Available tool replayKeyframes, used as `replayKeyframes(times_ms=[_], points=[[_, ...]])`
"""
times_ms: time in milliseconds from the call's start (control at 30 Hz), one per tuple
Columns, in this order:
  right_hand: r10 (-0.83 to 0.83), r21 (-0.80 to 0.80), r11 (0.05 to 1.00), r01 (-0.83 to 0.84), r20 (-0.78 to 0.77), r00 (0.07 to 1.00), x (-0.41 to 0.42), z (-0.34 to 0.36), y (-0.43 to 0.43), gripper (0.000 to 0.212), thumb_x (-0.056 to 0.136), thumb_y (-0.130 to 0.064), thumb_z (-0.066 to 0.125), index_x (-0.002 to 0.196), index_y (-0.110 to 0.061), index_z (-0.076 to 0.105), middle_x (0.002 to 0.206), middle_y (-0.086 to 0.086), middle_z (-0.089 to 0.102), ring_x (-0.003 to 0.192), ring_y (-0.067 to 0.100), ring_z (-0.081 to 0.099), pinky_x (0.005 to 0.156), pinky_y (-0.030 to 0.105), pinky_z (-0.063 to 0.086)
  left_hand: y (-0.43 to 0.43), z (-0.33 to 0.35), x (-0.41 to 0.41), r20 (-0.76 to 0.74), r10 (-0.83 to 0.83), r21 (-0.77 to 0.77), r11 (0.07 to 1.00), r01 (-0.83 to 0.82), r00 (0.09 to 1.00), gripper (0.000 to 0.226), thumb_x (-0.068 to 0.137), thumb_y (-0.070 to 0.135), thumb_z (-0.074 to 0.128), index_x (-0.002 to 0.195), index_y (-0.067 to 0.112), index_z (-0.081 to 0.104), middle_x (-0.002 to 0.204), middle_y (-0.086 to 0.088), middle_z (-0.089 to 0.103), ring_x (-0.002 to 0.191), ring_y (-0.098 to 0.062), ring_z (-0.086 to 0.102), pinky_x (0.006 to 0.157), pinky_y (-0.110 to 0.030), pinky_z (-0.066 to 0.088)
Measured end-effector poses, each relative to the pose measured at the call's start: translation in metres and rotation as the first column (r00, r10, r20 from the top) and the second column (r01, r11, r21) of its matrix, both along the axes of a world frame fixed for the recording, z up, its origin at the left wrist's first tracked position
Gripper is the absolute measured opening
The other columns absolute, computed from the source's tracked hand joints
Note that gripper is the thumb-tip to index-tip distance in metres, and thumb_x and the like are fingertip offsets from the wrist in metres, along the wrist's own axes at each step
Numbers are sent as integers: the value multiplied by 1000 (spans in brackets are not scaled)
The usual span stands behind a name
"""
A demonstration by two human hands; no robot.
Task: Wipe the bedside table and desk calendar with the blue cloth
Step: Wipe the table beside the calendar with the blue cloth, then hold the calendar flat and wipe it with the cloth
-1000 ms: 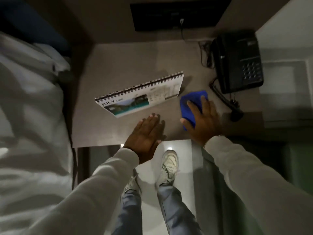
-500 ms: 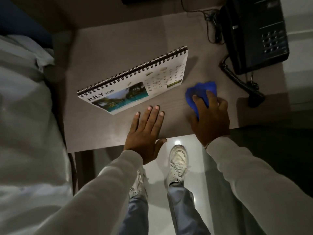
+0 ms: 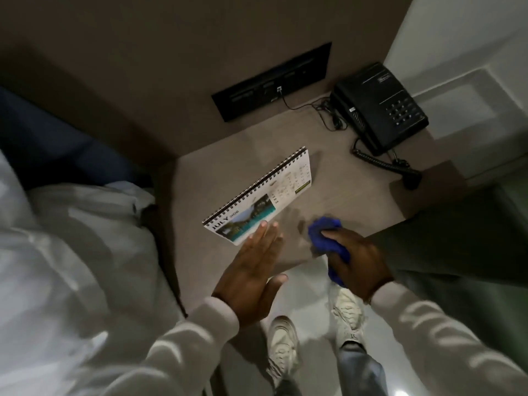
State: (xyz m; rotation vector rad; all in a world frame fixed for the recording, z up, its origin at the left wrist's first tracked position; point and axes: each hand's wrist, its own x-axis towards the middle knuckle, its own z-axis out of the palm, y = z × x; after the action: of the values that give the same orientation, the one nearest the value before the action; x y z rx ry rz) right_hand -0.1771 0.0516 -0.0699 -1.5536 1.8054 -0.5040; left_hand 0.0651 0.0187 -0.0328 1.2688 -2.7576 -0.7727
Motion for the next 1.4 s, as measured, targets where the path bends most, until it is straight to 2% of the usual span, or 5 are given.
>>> replayKeyframes(times_ms=[300, 700, 867, 1000, 1400], points=[[-329, -301, 844, 443, 362, 872, 80, -20, -18, 49, 97, -19, 50, 144, -23, 35, 143, 13, 46, 127, 19, 48, 110, 20, 37, -115, 38, 19, 119, -312, -331, 883, 334, 943, 88, 94, 64, 23, 153, 2, 4, 163, -19, 2, 153, -34, 2, 124, -54, 14], [-454, -337, 662, 670, 531, 716, 105, -31, -95, 45, 98, -14, 49, 143, -14, 41, 148, 16, 40, 136, 23, 41, 115, 29, 33, -152, 16, 16, 246, -439, -154, 863, 482, 864, 99, 88, 72, 19, 154, 1, -1, 166, -16, -4, 156, -27, -4, 125, -52, 13], [-486, -299, 623, 722, 576, 658, 140, -38, -98, 46, 99, -21, 43, 145, -24, 36, 155, 14, 29, 135, 8, 29, 105, 0, 18, -152, 13, 15, 179, -449, -98, 877, 470, 875, 98, 86, 75, 19, 153, 10, -12, 165, -6, -14, 154, -15, -15, 127, -43, 1], [-445, -272, 662, 699, 607, 658, 181, -46, -80, 47, 99, -27, 41, 145, -33, 32, 158, 10, 24, 145, 20, 26, 118, 38, 31, -154, 11, 15, 157, -458, -87, 876, 474, 875, 100, 85, 77, 17, 154, 9, -10, 164, -3, -15, 154, -15, -16, 127, -43, 1], [-474, -357, 599, 717, 564, 676, 201, -58, -80, 47, 99, -26, 45, 143, -32, 32, 155, 16, 28, 146, 26, 24, 118, 46, 30, -160, 6, 19, 134, -486, -113, 858, 500, 864, 97, 89, 72, 21, 154, 4, -5, 166, -8, -11, 156, -27, -9, 126, -50, 4]])
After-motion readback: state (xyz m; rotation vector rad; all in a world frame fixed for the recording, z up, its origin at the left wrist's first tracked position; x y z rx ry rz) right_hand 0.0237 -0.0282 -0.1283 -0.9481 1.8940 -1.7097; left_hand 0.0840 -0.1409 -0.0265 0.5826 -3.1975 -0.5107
